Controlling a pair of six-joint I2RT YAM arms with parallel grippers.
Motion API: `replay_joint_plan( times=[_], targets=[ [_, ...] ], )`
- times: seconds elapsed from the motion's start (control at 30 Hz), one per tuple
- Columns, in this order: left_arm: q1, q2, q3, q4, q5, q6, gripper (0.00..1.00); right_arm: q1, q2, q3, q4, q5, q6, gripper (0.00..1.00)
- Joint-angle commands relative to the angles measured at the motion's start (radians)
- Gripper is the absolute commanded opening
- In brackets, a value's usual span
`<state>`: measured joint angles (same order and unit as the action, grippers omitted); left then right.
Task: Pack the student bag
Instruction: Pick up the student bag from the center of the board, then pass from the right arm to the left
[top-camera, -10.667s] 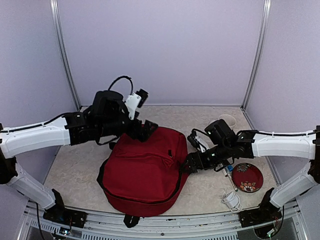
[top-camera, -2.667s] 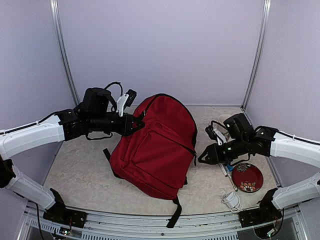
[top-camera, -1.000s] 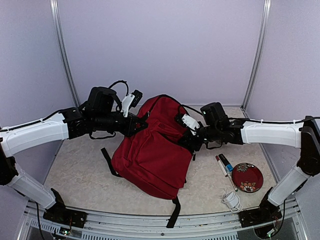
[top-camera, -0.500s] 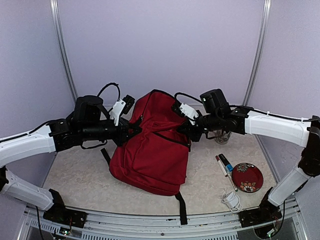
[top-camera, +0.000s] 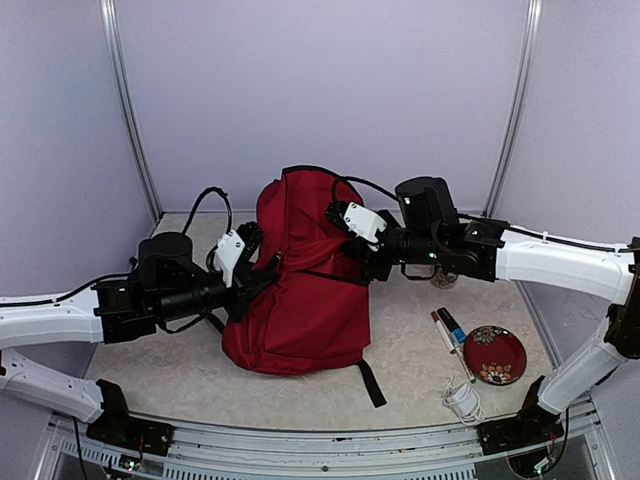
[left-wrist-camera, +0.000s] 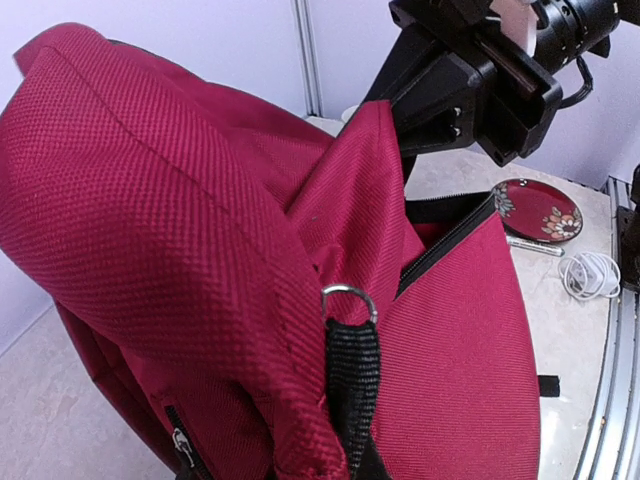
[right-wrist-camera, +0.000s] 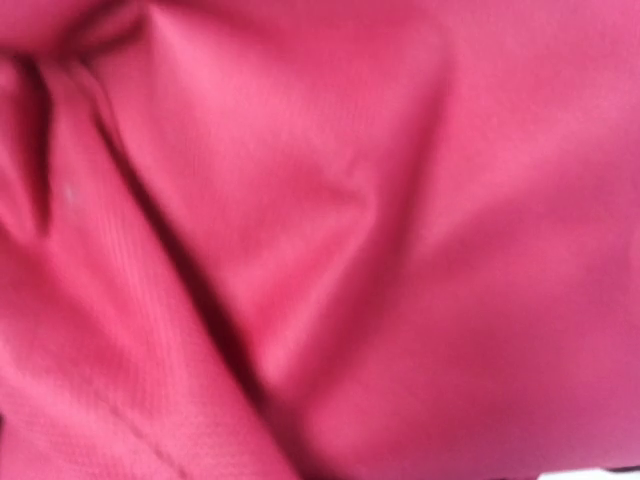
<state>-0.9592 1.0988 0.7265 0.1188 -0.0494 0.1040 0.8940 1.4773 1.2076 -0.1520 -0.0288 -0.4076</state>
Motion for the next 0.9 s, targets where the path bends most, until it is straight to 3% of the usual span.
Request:
replay_joint_plan(
  times=[0.0, 0.03, 0.07, 0.13, 0.2, 0.43, 0.6, 0.87],
  targets=[
    [-0.056, -0.07, -0.107, 0.138, 0.072, 0.003, 0.01, 0.094, -0.1, -0.037, 0.196, 0.04, -0.028, 0.0],
    [-0.059, -0.105, -0.132, 0.147, 0.093, -0.012, 0.07, 0.114, -0.108, -0.054, 0.197, 0.05, -0.029, 0.0],
    [-0.059, -0.132, -0.148, 0.152, 0.11, -0.031, 0.2, 0.131, -0.117, -0.069, 0.195, 0.059, -0.028, 0.0],
    [-0.059, -0.179, -0.163, 0.151, 0.111, -0.062, 0.71, 0.163, -0.134, -0.098, 0.195, 0.065, -0.029, 0.0],
    [-0.058, -0.213, -0.149, 0.122, 0.082, -0.081, 0.95, 0.183, -0.145, -0.119, 0.196, 0.059, -0.031, 0.0],
    [-0.018, -0.162, 0.04, -0.099, 0.01, -0.125, 0.99, 0.232, -0.142, -0.129, 0.114, 0.027, -0.04, 0.0],
    [0.059, -0.065, 0.089, -0.103, 0.15, -0.192, 0.99, 0.248, -0.145, -0.152, 0.112, 0.02, -0.041, 0.0],
    [0.032, 0.043, 0.12, -0.057, 0.364, -0.107, 0.99, 0.23, -0.155, -0.151, 0.151, 0.089, -0.039, 0.0]
  ],
)
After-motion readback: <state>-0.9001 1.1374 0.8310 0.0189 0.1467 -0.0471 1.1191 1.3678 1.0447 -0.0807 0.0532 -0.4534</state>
